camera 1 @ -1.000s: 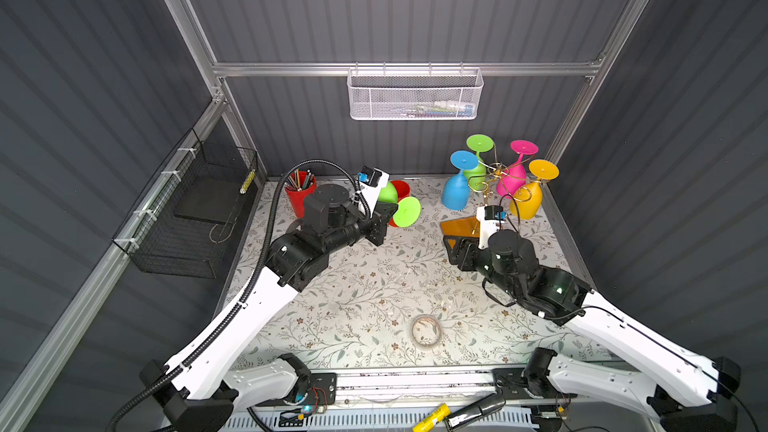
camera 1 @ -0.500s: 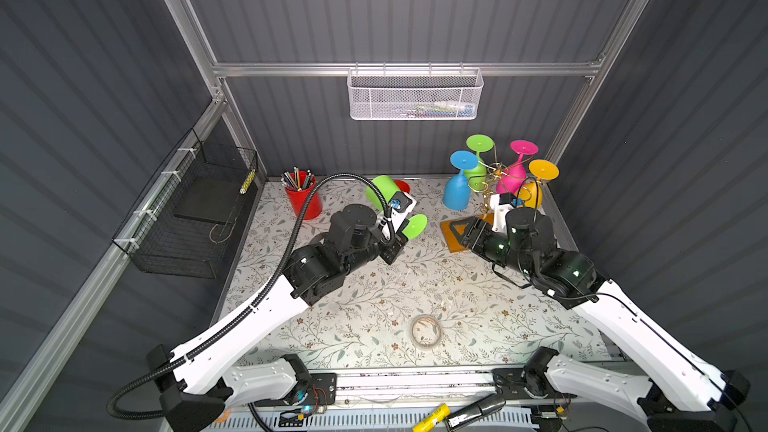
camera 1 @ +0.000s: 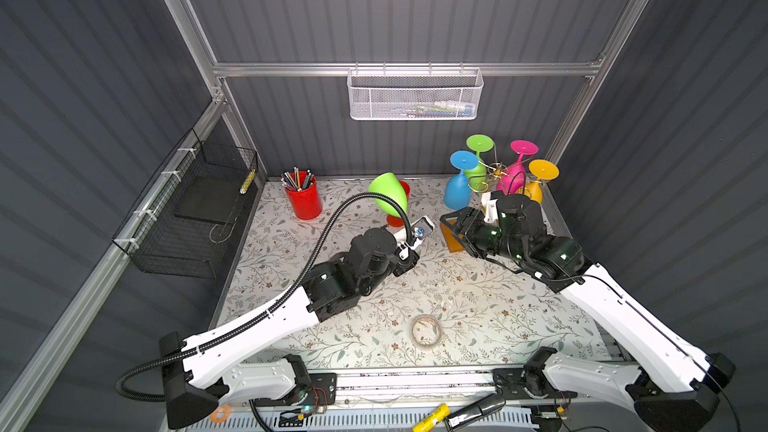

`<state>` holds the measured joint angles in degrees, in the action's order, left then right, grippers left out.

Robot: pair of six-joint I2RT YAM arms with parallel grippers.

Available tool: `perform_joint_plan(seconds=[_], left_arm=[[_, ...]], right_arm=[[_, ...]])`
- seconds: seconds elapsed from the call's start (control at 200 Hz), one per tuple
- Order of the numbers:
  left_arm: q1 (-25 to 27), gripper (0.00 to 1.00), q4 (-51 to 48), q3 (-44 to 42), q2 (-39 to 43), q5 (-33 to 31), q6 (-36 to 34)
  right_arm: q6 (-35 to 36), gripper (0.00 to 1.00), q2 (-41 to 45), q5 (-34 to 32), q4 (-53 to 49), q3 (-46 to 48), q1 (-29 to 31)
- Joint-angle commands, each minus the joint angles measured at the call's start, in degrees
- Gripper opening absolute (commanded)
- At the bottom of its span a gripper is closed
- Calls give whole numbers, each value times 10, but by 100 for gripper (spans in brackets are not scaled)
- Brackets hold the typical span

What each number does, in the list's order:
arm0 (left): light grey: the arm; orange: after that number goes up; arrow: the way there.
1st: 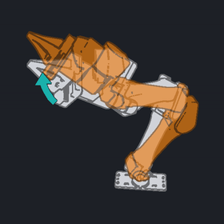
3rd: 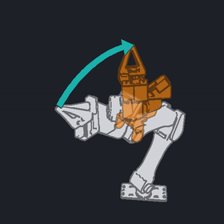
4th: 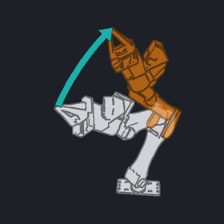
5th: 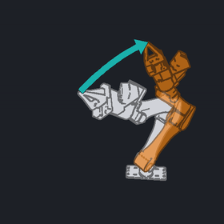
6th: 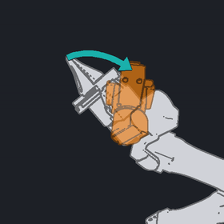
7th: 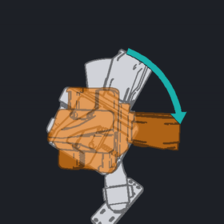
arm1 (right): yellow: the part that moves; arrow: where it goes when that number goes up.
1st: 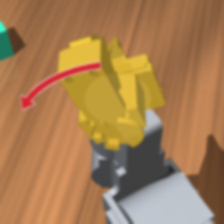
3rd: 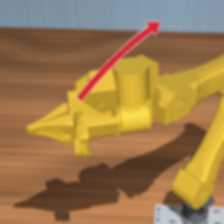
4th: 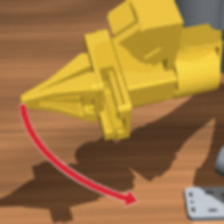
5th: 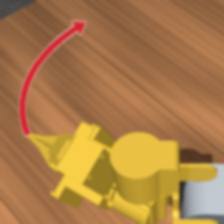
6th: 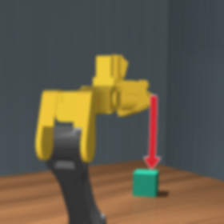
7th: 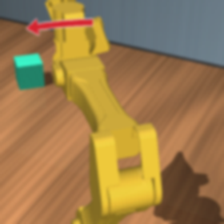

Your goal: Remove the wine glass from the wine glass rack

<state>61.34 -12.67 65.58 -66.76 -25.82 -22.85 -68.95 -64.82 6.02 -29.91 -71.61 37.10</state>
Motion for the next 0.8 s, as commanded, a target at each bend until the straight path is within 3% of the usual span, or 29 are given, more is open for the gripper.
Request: perform_joint_plan(seconds=[0.0,0.09,0.795], left_arm=[[10,0,59,-16,7,-43,-56],[21,0,90,-34,2,-74,-85],[73,0,203,-83,-23,-128,-185]], right_arm=[[-31,63,-12,13,9,-11,-3],[-48,62,-13,14,9,-6,-4],[-122,58,-37,62,62,26,-16]])
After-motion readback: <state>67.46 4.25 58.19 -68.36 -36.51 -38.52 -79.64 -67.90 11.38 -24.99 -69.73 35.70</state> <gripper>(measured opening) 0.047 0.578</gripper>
